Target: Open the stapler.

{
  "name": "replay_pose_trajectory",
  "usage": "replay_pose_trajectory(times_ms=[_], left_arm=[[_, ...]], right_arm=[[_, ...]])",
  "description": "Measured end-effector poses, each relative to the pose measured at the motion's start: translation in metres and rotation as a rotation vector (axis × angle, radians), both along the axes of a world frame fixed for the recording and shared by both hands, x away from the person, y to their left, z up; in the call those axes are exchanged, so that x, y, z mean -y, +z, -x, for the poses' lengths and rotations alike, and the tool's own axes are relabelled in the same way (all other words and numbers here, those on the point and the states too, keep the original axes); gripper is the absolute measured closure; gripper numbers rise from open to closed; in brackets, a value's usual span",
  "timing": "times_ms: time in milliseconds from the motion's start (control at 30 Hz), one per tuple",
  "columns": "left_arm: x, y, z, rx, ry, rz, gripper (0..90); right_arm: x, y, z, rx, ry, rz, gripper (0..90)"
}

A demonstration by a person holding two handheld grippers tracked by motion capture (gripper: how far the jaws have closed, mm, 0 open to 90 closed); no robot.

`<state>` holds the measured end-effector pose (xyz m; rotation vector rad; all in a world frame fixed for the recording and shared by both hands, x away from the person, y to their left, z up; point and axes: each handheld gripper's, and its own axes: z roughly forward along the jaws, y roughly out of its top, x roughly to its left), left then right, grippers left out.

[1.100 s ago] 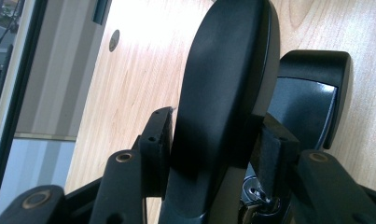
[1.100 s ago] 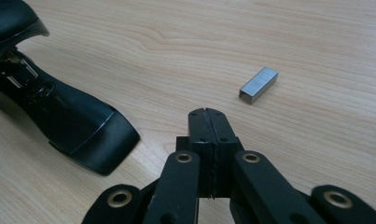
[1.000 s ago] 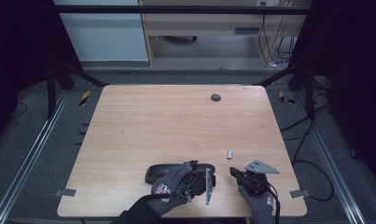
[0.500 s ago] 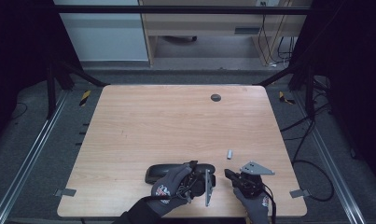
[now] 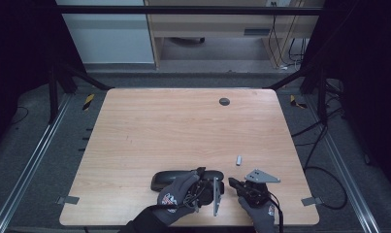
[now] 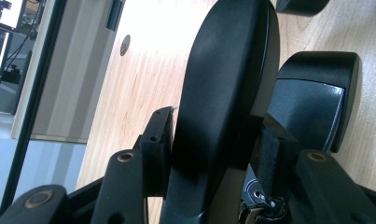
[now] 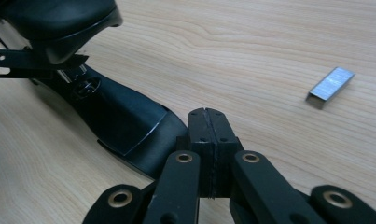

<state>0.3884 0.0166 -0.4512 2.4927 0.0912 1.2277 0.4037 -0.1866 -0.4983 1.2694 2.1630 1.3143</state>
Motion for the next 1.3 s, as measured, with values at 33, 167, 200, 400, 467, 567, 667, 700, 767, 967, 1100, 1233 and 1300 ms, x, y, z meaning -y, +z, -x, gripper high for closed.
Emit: replay_pose_trajectory(times_ms=[33,167,200,400,467,567,667,700,767,967,1100,1233,1300], left_arm=[[0.0,0.0,0.0,0.0,0.0,0.0,53.4],[0.0,0.0,0.0,0.0,0.001,-0.006,53.4],[0.0,0.0,0.0,0.0,0.001,-0.005,53.4],[0.0,0.0,0.0,0.001,0.002,-0.007,53.4],[0.0,0.0,0.0,0.001,0.002,-0.006,53.4],[0.0,0.0,0.0,0.001,0.002,-0.001,53.4],[0.0,0.0,0.0,0.001,0.002,-0.005,53.4],[0.0,0.0,0.0,0.001,0.002,-0.005,53.4],[0.0,0.0,0.0,0.001,0.001,-0.005,53.4],[0.0,0.0,0.0,0.001,0.001,-0.002,53.4],[0.0,0.001,0.0,0.0,0.001,0.0,53.4],[-0.001,0.002,0.0,-0.002,0.001,0.01,53.5],[-0.003,0.004,0.0,-0.003,0.003,0.024,53.6]], right_arm=[[-0.001,0.0,0.0,0.002,0.0,-0.002,90.0],[-0.006,-0.002,0.001,-0.001,0.022,-0.009,90.0],[-0.008,-0.002,0.001,0.001,0.028,-0.012,90.0],[-0.02,-0.005,0.001,-0.006,0.059,-0.019,90.0],[-0.024,-0.006,0.001,-0.008,0.069,-0.016,90.0],[-0.027,-0.008,0.0,-0.013,0.076,-0.014,90.0],[-0.03,-0.009,0.0,-0.014,0.081,-0.011,90.0],[-0.03,-0.009,0.0,-0.014,0.081,-0.011,90.0],[-0.031,-0.009,0.0,-0.014,0.083,-0.014,90.0],[-0.033,-0.01,0.0,-0.011,0.083,-0.016,90.0],[-0.034,-0.01,0.0,-0.006,0.085,-0.018,90.0],[-0.035,-0.011,0.0,-0.007,0.086,-0.021,90.0],[-0.035,-0.011,0.0,-0.007,0.082,-0.024,90.0]])
